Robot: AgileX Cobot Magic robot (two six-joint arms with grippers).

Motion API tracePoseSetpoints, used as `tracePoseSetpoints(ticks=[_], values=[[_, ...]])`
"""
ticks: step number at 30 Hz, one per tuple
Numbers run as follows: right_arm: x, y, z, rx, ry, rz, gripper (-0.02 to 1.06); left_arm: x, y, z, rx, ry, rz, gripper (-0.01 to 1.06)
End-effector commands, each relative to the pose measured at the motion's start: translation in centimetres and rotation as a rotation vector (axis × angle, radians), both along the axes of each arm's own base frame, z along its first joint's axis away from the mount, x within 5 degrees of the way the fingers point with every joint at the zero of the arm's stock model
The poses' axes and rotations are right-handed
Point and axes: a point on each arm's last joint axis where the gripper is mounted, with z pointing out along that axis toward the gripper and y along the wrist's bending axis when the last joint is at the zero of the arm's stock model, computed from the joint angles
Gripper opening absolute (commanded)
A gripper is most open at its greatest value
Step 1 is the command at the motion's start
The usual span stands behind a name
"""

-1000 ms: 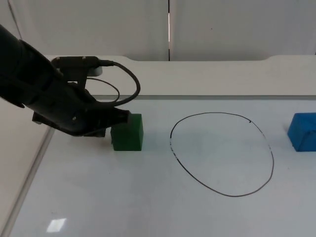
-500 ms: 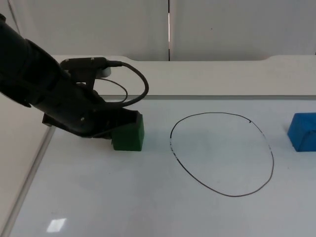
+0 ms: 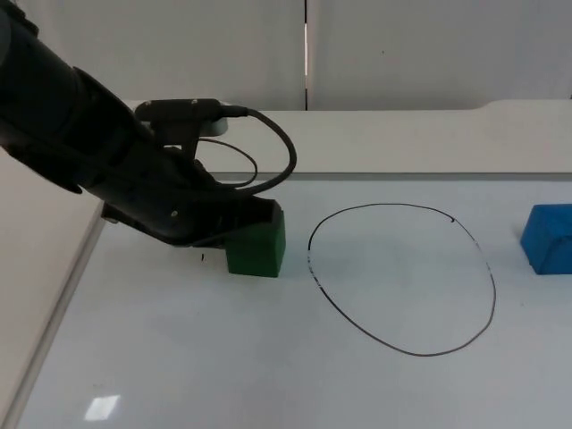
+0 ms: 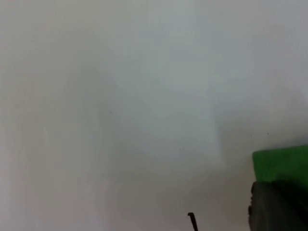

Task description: Push the two cubes into the marked area.

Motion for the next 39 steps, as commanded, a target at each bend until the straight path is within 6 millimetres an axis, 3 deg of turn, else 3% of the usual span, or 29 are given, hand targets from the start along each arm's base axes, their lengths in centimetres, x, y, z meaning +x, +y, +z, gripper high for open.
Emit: tracePoseSetpoints(ticks=[1,18,39], values=[[0.0,0.0,0.0,0.003,-0.008,-0.003,1.05,0.1,-0.2,0.2,-0.008,-0.008,0.018,0.00],[0.0,0.0,0.0,0.003,-0.008,-0.003,1.05,-1.2,-2.6,0.2,-0.038,0.021,-0.055,0.00],[0.0,0.0,0.0,0.001,-0.008,-0.002,1.05,-1.7,-3.2,0.1,-0.099,0.076,-0.054,0.00]])
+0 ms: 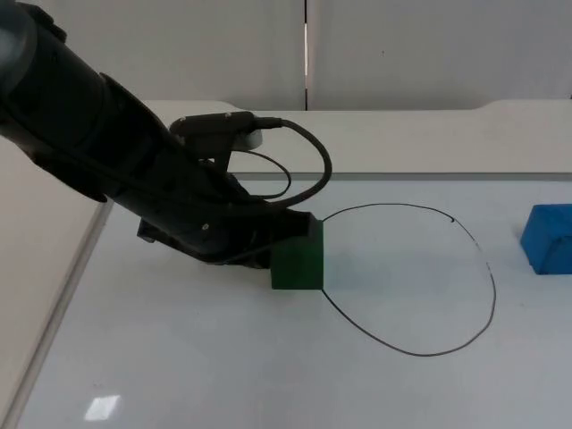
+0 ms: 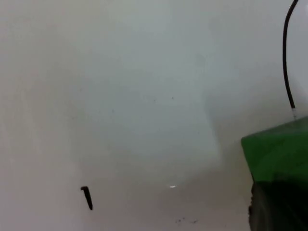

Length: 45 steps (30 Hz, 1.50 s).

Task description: Push the two cubes into the marked area.

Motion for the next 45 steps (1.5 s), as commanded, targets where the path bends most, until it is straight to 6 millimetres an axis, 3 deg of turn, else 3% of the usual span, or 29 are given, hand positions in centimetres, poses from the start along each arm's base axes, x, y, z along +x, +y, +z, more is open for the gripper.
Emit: tracePoseSetpoints(ticks=[1,12,29,38,45], values=[[0.0,0.0,0.0,0.001,-0.008,-0.002,1.05,-0.1,-0.4,0.2,-0.023,0.008,0.012,0.00],[0.0,0.0,0.0,-0.001,-0.008,-0.001,1.05,-0.9,-1.8,0.2,-0.004,-0.013,-0.019,0.00],[0.0,0.0,0.0,-0.001,-0.008,-0.001,1.05,-0.6,-2.0,0.4,-0.002,-0.031,-0.018,0.00],[0.0,0.0,0.0,-0.001,-0.008,-0.001,1.05,-1.6,-3.8,0.5,0.011,-0.053,-0.062,0.00],[0.0,0.0,0.0,-0.001,-0.008,-0.001,1.05,-1.2,-4.6,1.2,-0.002,-0.085,-0.076,0.00]])
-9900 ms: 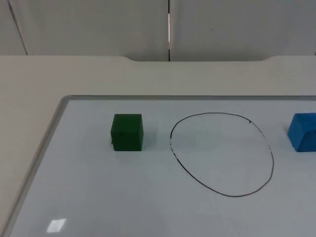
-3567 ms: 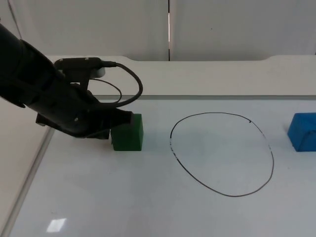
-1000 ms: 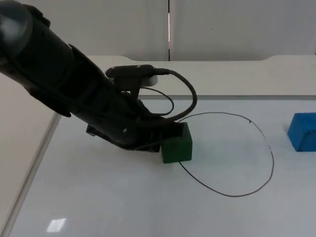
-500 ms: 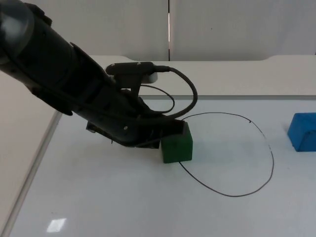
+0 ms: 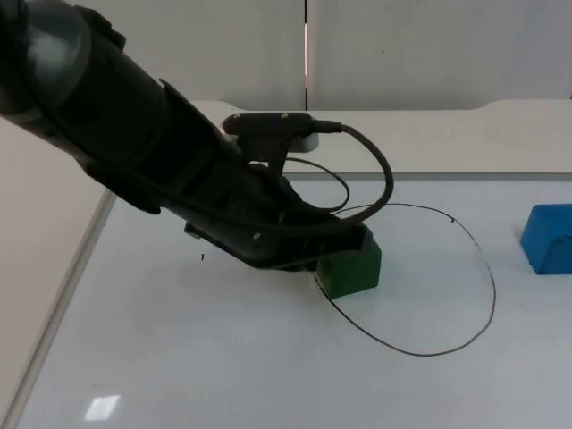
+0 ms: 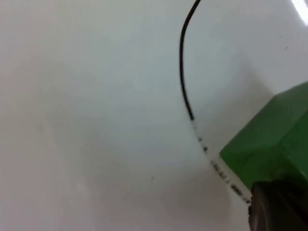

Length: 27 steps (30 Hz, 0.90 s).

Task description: Push the two cubes into the marked area.

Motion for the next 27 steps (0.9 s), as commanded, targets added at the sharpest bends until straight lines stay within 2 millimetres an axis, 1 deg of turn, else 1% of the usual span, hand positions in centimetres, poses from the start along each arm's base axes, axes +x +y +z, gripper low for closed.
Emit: tracePoseSetpoints(ticks=[1,4,12,14,18,27], values=[[0.0,0.0,0.0,0.006,-0.008,-0.005,1.05,0.4,-0.5,0.6,-0.014,-0.025,0.011,0.00],[0.0,0.0,0.0,0.006,-0.008,-0.005,1.05,0.5,-0.5,0.7,-0.014,-0.029,0.013,0.00],[0.0,0.0,0.0,0.006,-0.008,-0.005,1.05,0.6,-0.9,-0.3,-0.017,0.000,-0.004,0.00],[0.0,0.0,0.0,0.006,-0.008,-0.005,1.05,0.7,-1.3,-0.1,-0.028,0.000,-0.017,0.00],[0.0,0.0,0.0,0.006,-0.008,-0.005,1.05,0.9,-1.5,0.1,-0.034,-0.010,-0.016,0.00],[0.0,0.0,0.0,0.006,-0.008,-0.005,1.05,0.7,-1.7,0.1,-0.039,0.003,-0.045,0.00]])
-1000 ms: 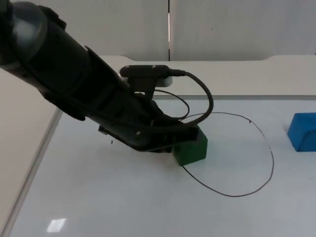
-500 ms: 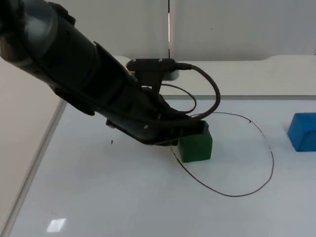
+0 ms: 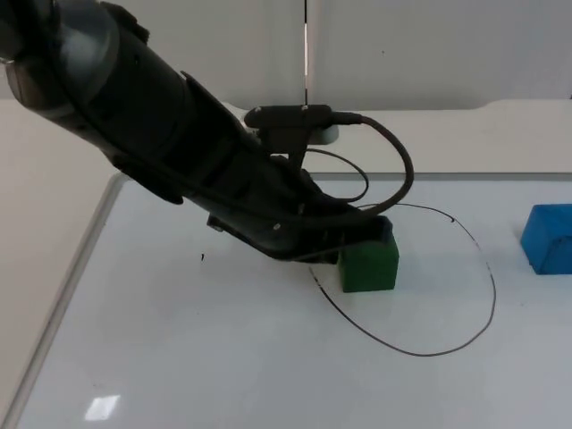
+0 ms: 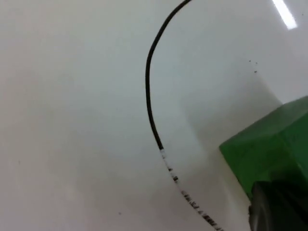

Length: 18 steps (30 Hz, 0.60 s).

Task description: Push the two cubes into the marked area.

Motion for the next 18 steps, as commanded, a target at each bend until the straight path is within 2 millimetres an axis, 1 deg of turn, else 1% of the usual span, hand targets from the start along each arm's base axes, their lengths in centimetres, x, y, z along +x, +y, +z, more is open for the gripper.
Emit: tracePoseSetpoints(ticks=[1,6,8,9,11,14,15,17,18], values=[[0.0,0.0,0.0,0.006,-0.008,-0.005,1.05,-0.1,-0.3,0.1,0.003,-0.006,-0.026,0.00],[0.0,0.0,0.0,0.006,-0.008,-0.005,1.05,-0.3,-0.3,0.5,0.023,-0.024,-0.095,0.00],[0.0,0.0,0.0,0.006,-0.008,-0.005,1.05,-0.2,-0.3,1.7,0.016,-0.054,-0.108,0.00],[0.0,0.0,0.0,0.006,-0.008,-0.005,1.05,-0.2,-0.3,1.7,0.016,-0.054,-0.108,0.00],[0.0,0.0,0.0,0.006,-0.008,-0.005,1.05,-0.2,-0.2,3.3,0.014,-0.108,-0.121,0.00],[0.0,0.0,0.0,0.006,-0.008,-0.005,1.05,-0.1,0.1,6.5,0.019,-0.223,-0.155,0.00],[0.0,0.0,0.0,0.006,-0.008,-0.005,1.05,-0.1,0.1,6.5,0.019,-0.223,-0.155,0.00],[0.0,0.0,0.0,0.006,-0.008,-0.005,1.05,-0.1,0.7,8.6,0.001,-0.275,-0.149,0.00],[0.0,0.0,0.0,0.006,-0.008,-0.005,1.05,0.1,1.2,10.0,-0.013,-0.305,-0.137,0.00]])
